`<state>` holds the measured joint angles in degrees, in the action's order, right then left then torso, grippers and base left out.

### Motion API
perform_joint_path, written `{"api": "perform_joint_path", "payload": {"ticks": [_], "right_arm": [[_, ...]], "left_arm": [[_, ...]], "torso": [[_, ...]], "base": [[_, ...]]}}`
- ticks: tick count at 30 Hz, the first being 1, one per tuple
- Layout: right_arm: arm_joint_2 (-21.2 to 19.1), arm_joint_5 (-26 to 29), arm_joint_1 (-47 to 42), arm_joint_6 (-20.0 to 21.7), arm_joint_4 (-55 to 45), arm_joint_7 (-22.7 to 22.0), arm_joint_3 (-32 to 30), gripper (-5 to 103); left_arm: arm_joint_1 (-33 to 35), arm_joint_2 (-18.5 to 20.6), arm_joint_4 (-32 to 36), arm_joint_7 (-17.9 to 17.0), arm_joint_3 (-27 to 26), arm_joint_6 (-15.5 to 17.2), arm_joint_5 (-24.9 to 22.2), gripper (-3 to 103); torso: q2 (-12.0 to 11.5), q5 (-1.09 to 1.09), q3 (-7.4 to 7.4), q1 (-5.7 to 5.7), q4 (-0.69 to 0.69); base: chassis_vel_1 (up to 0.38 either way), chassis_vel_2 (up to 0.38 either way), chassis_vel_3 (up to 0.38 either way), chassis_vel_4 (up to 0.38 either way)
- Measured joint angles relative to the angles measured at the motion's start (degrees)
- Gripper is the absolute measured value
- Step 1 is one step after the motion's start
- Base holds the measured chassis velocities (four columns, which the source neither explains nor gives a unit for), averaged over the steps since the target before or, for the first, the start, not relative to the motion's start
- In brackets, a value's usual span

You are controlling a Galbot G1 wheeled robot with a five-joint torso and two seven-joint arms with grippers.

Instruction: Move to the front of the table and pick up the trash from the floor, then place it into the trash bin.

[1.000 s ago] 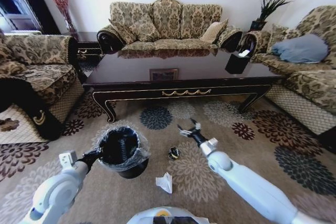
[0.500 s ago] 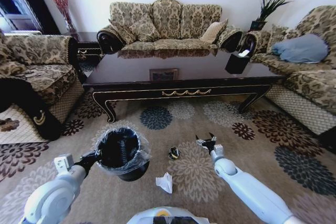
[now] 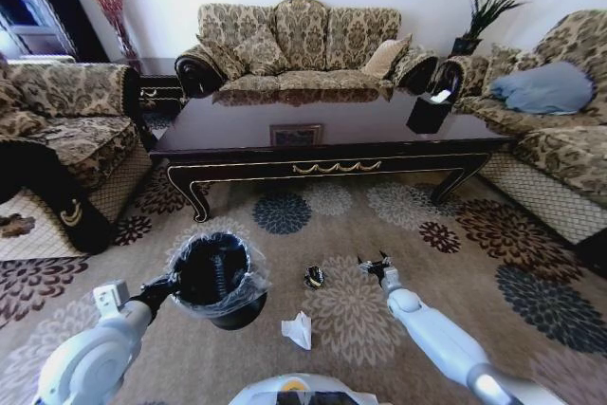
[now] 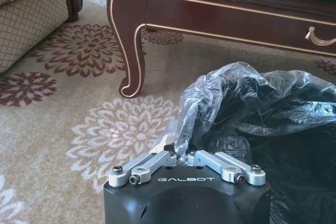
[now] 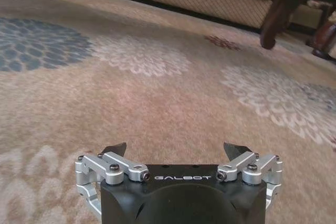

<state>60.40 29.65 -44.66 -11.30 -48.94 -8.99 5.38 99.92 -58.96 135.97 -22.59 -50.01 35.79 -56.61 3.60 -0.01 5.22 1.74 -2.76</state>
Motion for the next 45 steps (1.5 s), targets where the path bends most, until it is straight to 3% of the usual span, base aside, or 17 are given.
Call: {"api": "perform_joint_path", "payload": {"ticks": [9,25,30,32,36,38,39,41,44,45], "right_arm": [[3.19,-1.32,1.43,3.65,3.60,-2.90,-0.25,100],[5.03,-2.12,1.25,8.81,5.78,-7.25,-1.72,101],[5.88,-3.01,1.14,8.83,6.84,-7.08,-2.53,82],[6.12,-3.09,1.16,8.76,7.06,-6.97,-2.64,82],[7.05,-3.59,1.48,8.12,7.99,-6.43,-2.98,60],[7.22,-3.75,1.55,8.02,8.20,-6.35,-3.01,60],[7.70,-4.30,1.81,7.81,8.82,-6.23,-3.18,49],[7.83,-4.51,1.91,7.78,9.03,-6.22,-3.25,49],[8.42,-5.98,2.62,7.69,10.39,-6.18,-3.67,33],[8.42,-5.98,2.62,7.69,10.39,-6.18,-3.67,33]], "left_arm": [[0.34,0.08,-0.36,-0.11,-0.03,0.00,0.15,4],[2.41,-0.41,1.19,-0.22,-0.30,0.00,0.83,4],[3.25,-0.75,1.71,-0.23,-0.36,-0.01,1.19,4],[3.46,-0.77,1.84,-0.23,-0.42,-0.02,1.26,4],[4.07,-0.74,2.04,-0.23,-0.83,-0.06,1.33,4],[4.15,-0.72,2.04,-0.23,-0.84,-0.07,1.34,4],[4.33,-0.70,2.06,-0.23,-0.86,-0.08,1.38,4],[4.37,-0.69,2.07,-0.23,-0.86,-0.08,1.39,4],[4.50,-0.46,2.11,-0.23,-1.05,-0.09,1.38,4],[4.50,-0.46,2.11,-0.23,-1.05,-0.09,1.38,4]], "torso": [[0.00,0.00,0.00,0.00,0.00],[0.00,0.00,0.00,0.00,-0.01],[0.00,0.00,0.00,0.00,-0.01],[0.00,0.00,0.00,0.00,0.00],[0.00,0.00,0.00,0.00,0.00],[0.00,0.00,0.00,0.00,0.00],[0.00,0.01,0.00,0.00,0.00],[0.00,0.00,0.00,0.00,0.00],[0.00,0.01,0.00,0.00,0.00],[0.00,0.01,0.00,0.00,0.00]], "base": [[0.000,0.000,0.000,0.000],[0.000,0.000,0.000,0.000],[0.000,0.000,0.000,0.000],[0.000,0.000,0.000,0.000],[0.000,0.000,0.000,0.000],[0.000,0.000,0.000,0.000],[0.000,0.000,0.000,0.000],[0.000,0.000,0.000,0.000],[0.000,0.000,0.000,0.000],[0.000,0.000,0.000,0.000]]}}
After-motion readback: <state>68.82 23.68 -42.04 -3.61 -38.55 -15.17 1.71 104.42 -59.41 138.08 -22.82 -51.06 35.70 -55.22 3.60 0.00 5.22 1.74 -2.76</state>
